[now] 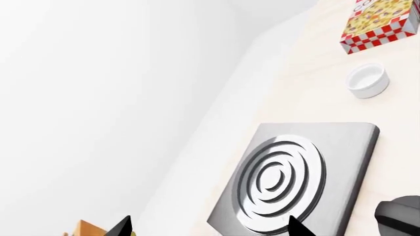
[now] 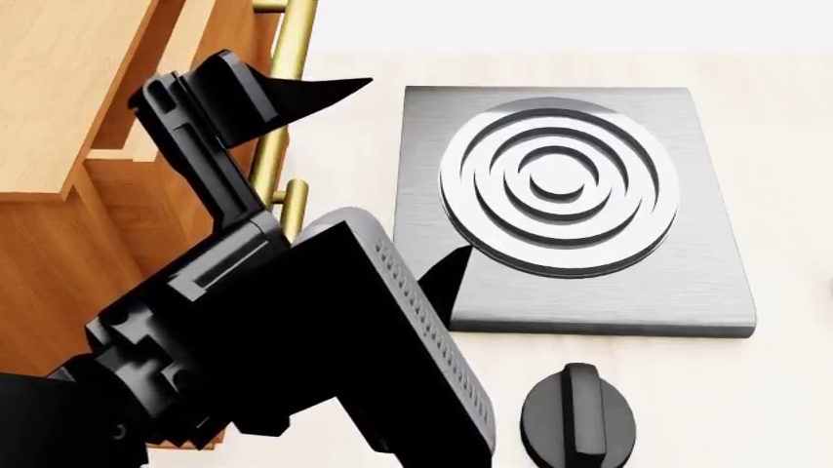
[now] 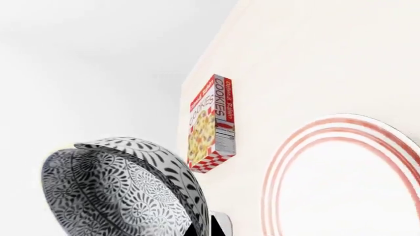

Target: Pick the akita bowl on the wooden cabinet and place it on the plate.

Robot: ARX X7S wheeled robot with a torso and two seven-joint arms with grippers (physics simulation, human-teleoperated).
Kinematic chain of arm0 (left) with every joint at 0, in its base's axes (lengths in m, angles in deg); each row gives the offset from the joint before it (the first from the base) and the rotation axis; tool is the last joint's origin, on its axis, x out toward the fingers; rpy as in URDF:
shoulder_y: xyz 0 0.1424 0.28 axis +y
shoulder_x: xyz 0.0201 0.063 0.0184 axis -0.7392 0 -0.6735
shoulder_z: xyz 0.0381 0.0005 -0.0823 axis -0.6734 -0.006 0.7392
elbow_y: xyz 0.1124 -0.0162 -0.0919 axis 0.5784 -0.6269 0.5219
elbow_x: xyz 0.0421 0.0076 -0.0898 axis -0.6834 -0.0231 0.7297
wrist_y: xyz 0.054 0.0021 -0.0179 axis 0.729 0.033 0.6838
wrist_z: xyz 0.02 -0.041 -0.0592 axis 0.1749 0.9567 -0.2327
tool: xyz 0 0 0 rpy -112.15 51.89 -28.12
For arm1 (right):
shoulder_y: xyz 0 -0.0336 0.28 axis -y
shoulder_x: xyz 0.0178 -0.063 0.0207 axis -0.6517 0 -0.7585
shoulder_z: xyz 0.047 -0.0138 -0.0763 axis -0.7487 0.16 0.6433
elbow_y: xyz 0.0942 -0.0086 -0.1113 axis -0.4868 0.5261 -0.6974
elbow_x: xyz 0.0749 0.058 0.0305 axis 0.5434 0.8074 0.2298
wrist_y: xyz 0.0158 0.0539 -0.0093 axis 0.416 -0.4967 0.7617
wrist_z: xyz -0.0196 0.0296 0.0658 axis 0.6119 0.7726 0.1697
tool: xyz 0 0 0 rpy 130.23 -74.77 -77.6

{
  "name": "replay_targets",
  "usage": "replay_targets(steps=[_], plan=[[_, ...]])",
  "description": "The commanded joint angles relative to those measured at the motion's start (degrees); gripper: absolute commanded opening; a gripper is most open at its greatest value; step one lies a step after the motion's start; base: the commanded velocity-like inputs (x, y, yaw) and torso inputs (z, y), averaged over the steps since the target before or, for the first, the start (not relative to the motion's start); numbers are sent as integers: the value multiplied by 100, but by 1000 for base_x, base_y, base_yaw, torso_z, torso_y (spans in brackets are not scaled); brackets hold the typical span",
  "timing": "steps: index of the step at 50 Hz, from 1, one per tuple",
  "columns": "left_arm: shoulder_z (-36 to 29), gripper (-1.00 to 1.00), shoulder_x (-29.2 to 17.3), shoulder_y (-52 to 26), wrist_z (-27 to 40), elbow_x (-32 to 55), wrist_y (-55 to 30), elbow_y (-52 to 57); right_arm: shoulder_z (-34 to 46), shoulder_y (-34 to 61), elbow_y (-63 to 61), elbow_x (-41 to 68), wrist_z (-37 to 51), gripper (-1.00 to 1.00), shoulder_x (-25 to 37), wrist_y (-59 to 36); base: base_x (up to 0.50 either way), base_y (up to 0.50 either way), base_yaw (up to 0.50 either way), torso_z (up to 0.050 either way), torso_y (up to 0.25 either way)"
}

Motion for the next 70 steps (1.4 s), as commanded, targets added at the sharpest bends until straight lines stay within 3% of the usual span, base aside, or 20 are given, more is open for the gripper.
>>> replay_targets(steps=[1, 2, 12, 18, 41, 46, 52, 70], plan=[[-48, 100, -6, 44, -39, -70, 50, -28, -9, 199, 343, -237, 237, -100, -72, 81, 0, 0, 0, 0, 0], [-58, 100, -8, 50, -33, -81, 49, -24, -1, 203, 382, -179, 594, -100, -43, 49, 0, 0, 0, 0, 0], [-49, 100, -43, 64, 6, -52, 55, -16, -121, 276, 294, -563, 926, -100, -70, 203, 0, 0, 0, 0, 0], [-74, 100, -43, 86, -2, -76, 72, -28, -97, 368, 392, -671, 1608, -100, -66, 172, 0, 0, 0, 0, 2], [-112, 100, -68, 113, -12, -110, 121, -42, 26, 721, 739, -1565, 2463, -100, -446, 386, 0, 0, 0, 0, 0], [-125, 100, -57, 119, -21, -127, 136, -51, 65, 693, 740, -1630, 2658, -100, -403, 288, 0, 0, 0, 0, 0], [-132, 100, -62, 120, -1, -123, 136, -44, 558, 609, 855, -2361, 3354, -100, 176, -492, 0, 0, 0, 0, 0], [-166, 100, -117, 173, -28, -166, 203, -68, 703, 749, 984, -2234, 3283, -100, 273, -786, 0, 0, 0, 0, 1]])
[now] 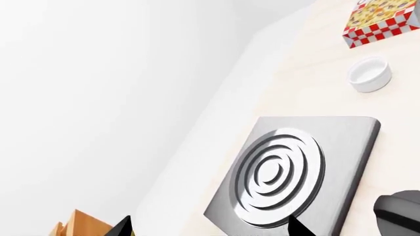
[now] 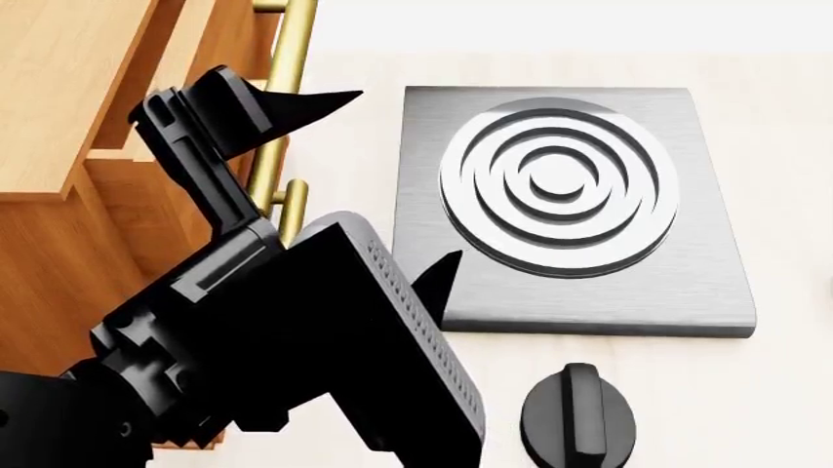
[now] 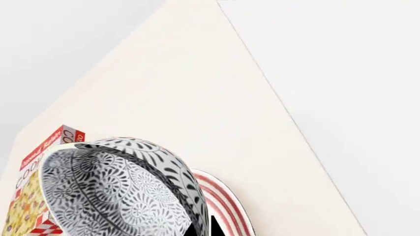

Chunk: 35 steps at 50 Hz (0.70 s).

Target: Pick the akita bowl on the wooden cabinet and place it on the plate.

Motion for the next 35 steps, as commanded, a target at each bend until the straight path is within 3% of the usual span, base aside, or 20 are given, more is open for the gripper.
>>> replay_targets(steps=[1, 35], plan=[[-22, 100, -17, 11, -14, -19, 26, -12, 153, 95, 104, -37, -33, -100, 136, -279, 0, 0, 0, 0, 0], [-62, 100, -53, 36, -21, -41, 85, -35, 319, 435, 467, 223, -337, -100, 5, -409, 0, 0, 0, 0, 0]])
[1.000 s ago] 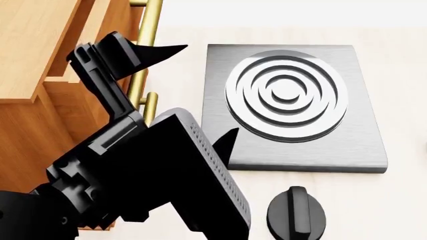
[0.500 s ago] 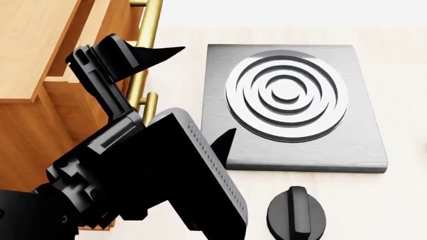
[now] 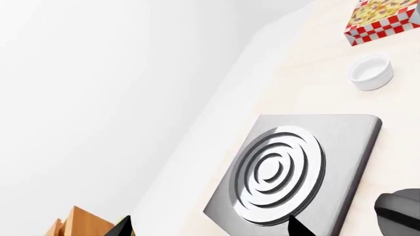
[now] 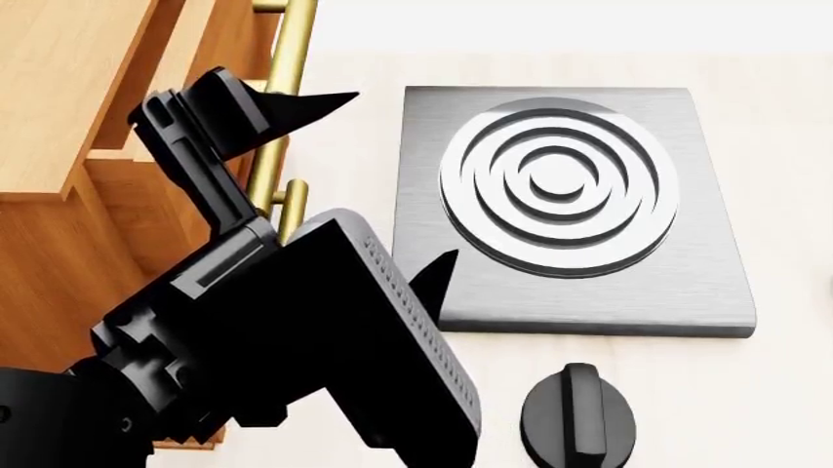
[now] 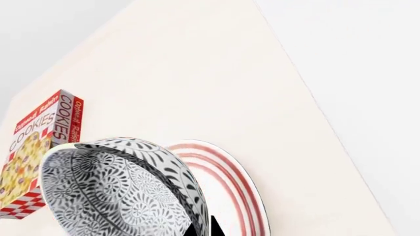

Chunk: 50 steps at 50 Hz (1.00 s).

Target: Pick the akita bowl on the wooden cabinet and place it on the plate.

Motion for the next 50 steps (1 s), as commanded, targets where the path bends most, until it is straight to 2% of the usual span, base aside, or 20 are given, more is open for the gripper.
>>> replay_targets(steps=[1, 50], plan=[[-10, 100, -13, 7, 17, 7, 8, 8, 64, 161, 142, -3, -129, -100, -23, -52, 0, 0, 0, 0, 10], [-105, 100, -85, 70, -45, -94, 116, -32, 616, 1065, 1300, -113, -726, -100, -25, -326, 0, 0, 0, 0, 0]])
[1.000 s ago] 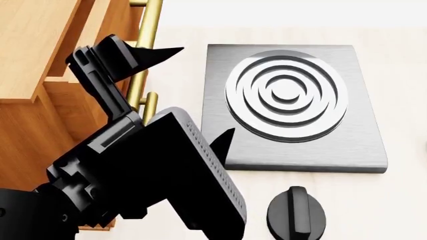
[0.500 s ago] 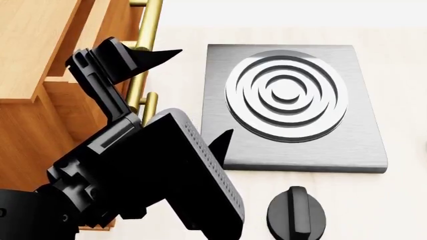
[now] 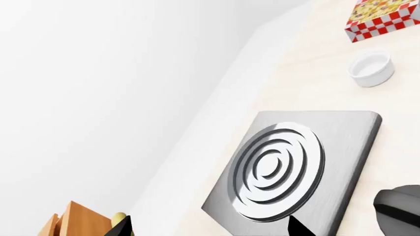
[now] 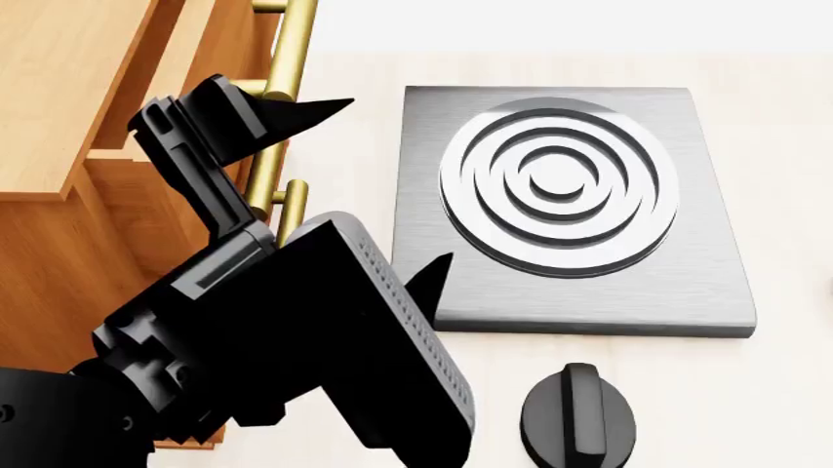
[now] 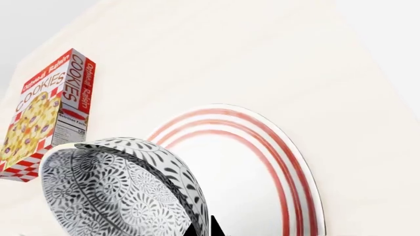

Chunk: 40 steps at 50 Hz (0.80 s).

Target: Pick the akita bowl on the wooden cabinet and place it on the plate.

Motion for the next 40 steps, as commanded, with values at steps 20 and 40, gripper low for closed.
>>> replay_targets(steps=[20, 40], plan=[[-61, 100, -46, 34, -43, -51, 67, -41, 332, 477, 612, -140, -302, -100, -8, -209, 0, 0, 0, 0, 0], [-79, 100, -55, 16, -59, -66, 93, -71, 279, 527, 655, -111, -393, -100, -47, -162, 0, 0, 0, 0, 1]])
